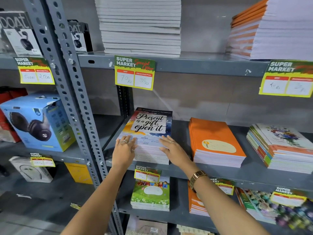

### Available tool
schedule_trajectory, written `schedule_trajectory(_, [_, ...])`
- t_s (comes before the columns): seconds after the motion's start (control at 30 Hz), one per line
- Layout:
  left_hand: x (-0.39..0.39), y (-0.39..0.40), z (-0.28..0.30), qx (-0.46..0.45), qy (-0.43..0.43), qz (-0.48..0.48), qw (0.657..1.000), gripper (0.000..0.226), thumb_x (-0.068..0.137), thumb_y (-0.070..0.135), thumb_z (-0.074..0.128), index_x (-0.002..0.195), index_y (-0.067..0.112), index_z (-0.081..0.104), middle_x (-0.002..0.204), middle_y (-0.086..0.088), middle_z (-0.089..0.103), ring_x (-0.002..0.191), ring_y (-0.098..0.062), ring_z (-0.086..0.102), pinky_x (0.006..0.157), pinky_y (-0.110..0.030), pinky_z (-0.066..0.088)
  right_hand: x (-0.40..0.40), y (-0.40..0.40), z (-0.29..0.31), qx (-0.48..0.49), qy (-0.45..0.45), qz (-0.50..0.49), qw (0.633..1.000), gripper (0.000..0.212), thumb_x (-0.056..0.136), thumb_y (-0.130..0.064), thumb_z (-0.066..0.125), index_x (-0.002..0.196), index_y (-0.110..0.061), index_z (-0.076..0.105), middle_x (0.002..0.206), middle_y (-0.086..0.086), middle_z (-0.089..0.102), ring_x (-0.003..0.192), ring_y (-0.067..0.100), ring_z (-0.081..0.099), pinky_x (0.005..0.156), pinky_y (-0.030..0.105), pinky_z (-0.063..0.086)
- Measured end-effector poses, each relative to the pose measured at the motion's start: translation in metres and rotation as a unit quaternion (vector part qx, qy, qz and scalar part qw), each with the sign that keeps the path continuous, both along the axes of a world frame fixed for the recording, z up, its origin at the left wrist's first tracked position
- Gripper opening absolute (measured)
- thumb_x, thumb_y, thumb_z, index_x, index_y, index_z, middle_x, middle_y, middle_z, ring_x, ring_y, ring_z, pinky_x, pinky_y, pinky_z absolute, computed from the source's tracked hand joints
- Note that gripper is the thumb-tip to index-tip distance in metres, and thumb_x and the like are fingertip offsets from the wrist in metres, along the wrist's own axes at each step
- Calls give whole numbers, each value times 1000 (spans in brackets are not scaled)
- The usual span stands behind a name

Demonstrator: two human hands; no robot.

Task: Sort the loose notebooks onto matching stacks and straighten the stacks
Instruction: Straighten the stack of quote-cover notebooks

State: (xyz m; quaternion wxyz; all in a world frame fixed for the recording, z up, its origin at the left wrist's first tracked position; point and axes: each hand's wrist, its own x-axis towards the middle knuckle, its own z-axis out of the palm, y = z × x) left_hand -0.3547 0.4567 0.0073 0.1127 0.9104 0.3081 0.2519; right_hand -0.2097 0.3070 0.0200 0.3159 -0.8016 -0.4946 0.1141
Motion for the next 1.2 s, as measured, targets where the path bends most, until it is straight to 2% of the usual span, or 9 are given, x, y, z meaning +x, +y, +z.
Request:
schedule_trajectory(0.27, [3, 2, 3, -18, -2, 12, 1000, 42, 93, 5, 42, 133, 16, 48, 148, -10, 39, 141, -25, 25, 118, -36, 14, 2, 0, 5, -21, 26, 12, 999, 47, 99, -16, 41, 145, -16, 29, 158, -3, 18, 147, 11, 4, 121, 39, 11])
schedule_trajectory(0.63, [6, 9, -1, -73, -9, 20, 997, 39, 92, 3, 46, 128, 17, 54, 146, -9, 42, 140, -28, 27, 111, -43, 31, 0, -3, 7, -54, -38, 22, 998, 49, 101, -16, 37, 147, -16, 22, 158, -3, 15, 147, 12, 5, 120, 35, 12])
schedule_trajectory(0.83, [5, 11, -1, -96, -5, 11, 995, 41, 92, 0, 44, 129, 15, 53, 147, -9, 40, 142, -28, 24, 115, -45, 24, -4, -3, 4, -54, -84, 12, 995, 48, 101, -14, 34, 148, -15, 20, 159, -1, 15, 147, 13, 5, 119, 34, 16])
schedule_trajectory(1.2, [2, -2, 9, -110, -27, 22, 993, 36, 93, 6, 46, 128, 13, 54, 147, -8, 41, 141, -32, 22, 109, -46, 33, -4, -4, -1, -60, -124, 8, 990, 48, 102, -17, 33, 148, -16, 20, 159, -2, 16, 147, 13, 7, 118, 38, 24])
